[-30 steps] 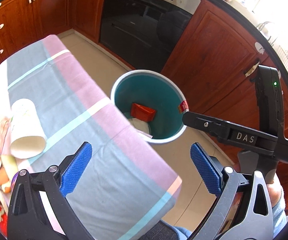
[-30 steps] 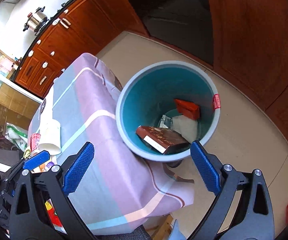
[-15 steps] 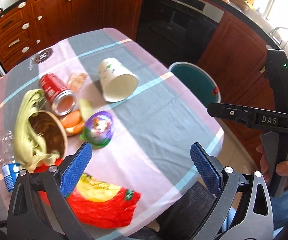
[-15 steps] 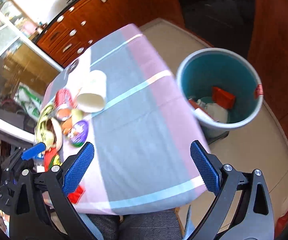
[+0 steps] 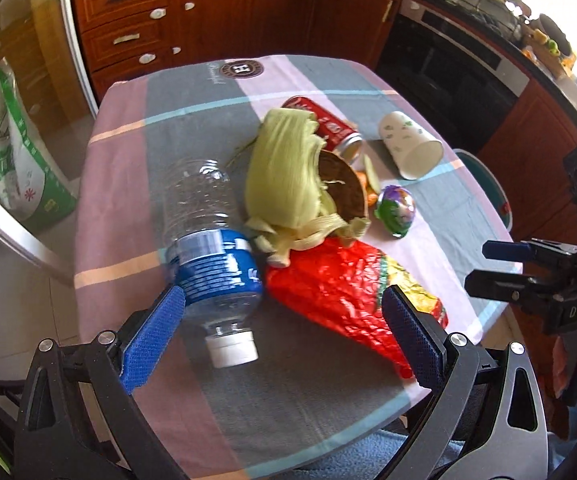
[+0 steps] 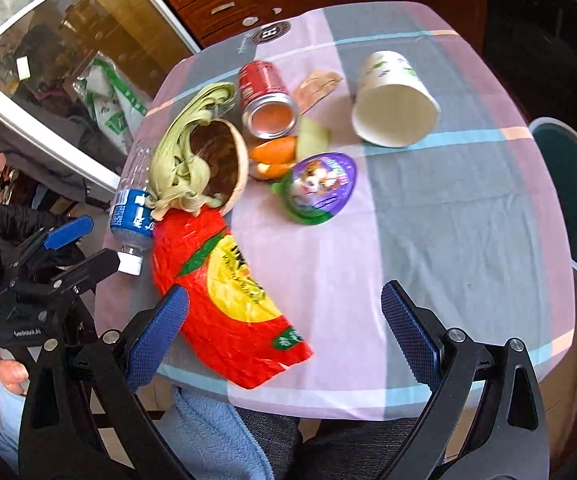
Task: Collect trash
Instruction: 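Grasp the water bottle with the left gripper while the right gripper grasps the red bag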
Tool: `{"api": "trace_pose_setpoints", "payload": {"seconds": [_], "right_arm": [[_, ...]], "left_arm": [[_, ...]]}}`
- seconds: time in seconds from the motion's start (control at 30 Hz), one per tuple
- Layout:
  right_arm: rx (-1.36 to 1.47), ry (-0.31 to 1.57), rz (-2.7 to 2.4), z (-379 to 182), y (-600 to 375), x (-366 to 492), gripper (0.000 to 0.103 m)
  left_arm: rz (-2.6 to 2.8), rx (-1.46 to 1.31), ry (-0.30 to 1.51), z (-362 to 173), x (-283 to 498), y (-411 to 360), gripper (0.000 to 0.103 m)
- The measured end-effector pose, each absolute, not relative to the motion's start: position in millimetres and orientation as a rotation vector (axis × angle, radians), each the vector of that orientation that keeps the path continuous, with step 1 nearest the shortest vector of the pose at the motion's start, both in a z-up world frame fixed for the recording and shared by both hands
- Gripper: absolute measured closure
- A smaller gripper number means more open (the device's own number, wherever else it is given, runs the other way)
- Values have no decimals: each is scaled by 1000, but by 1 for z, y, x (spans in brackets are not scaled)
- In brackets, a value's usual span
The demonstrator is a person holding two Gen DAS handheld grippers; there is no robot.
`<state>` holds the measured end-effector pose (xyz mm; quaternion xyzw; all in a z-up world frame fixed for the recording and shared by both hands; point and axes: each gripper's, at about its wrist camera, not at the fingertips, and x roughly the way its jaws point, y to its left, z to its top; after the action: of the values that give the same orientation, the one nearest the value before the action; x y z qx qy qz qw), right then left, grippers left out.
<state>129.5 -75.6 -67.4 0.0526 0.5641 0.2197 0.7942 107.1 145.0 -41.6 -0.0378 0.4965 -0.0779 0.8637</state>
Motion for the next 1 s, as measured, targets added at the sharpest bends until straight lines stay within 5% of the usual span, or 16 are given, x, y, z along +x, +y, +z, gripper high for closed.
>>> {"api": "trace_pose_setpoints", "payload": {"seconds": [0.8,0.93,1.0], "right_arm": [[-97,1305,538,-115,19,125,11],[-128,1267,558,-109,20,115,27],[-133,1253,567,-106,18,110,42]], "left_arm": [[-182,-222,1099,-100,154,191,4],[-184,-221,1063,-99,150,192,9],[-192,-208,1059,-97,147,190,27]]}}
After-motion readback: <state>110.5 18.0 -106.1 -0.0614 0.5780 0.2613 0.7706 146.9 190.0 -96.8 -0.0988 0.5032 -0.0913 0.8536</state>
